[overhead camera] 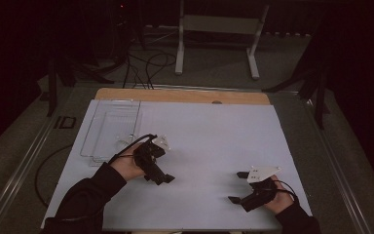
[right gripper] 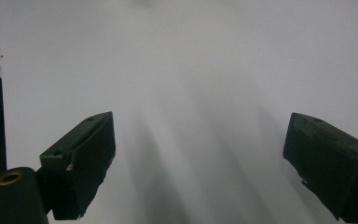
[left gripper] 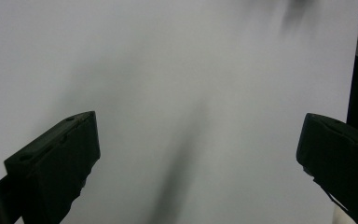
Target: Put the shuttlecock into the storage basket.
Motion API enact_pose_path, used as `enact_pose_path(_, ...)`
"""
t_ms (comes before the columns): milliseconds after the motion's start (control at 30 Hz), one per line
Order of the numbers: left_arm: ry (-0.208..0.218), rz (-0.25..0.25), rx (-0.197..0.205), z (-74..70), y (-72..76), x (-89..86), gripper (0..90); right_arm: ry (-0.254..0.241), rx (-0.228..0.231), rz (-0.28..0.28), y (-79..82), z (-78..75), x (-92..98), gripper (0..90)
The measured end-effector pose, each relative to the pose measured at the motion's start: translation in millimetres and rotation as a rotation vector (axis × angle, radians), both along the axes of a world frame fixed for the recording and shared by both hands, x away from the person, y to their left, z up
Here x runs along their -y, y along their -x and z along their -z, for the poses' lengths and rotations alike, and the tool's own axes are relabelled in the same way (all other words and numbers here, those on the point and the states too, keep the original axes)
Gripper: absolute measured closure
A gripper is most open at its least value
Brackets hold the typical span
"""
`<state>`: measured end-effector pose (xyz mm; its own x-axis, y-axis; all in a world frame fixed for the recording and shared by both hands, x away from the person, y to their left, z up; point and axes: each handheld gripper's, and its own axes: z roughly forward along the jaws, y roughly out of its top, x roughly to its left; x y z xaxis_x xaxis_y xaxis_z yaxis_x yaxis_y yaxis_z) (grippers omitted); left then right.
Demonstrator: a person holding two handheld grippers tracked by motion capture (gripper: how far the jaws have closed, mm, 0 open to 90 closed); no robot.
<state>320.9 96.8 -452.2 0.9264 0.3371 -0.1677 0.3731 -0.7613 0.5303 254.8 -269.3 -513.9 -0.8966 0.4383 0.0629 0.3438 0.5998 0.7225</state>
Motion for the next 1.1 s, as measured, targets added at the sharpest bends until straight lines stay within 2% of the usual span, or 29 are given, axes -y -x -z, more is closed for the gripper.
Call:
enact_pose_path(300, 0.015, 0.010, 0.009, 7.9, 11.6, -5.2, 0.0, 0.002, -0.003, -0.001, -0.1, -0.1, -0.5, 9.1)
enact_pose_path(467, 0.001, 0.017, 0.019, 11.7, 16.5, -10.4, 0.0, 0.002, -0.003, 0.000, 0.2, -0.4, -0.6, 9.1)
enact_pose_path(733, 0.007, 0.024, 0.018, 23.7, 28.1, -18.3, 0.0, 0.003, -0.002, -0.001, 0.4, -0.4, -0.8, 9.1)
enact_pose_path(900, 0.017, 0.014, 0.019, 29.3, 33.9, -23.3, 0.0, 0.005, 0.000, -0.004, 0.5, -0.1, -1.1, 9.1)
enact_pose_path(967, 0.034, -0.007, 0.017, 32.5, 37.3, -28.6, 0.0, 0.006, -0.001, -0.003, 0.4, -0.1, -0.9, 9.1)
enact_pose_path(1100, 0.031, 0.001, 0.022, 37.4, 40.8, -36.9, 0.0, 0.007, 0.000, -0.002, 0.7, 0.0, -1.2, 9.1)
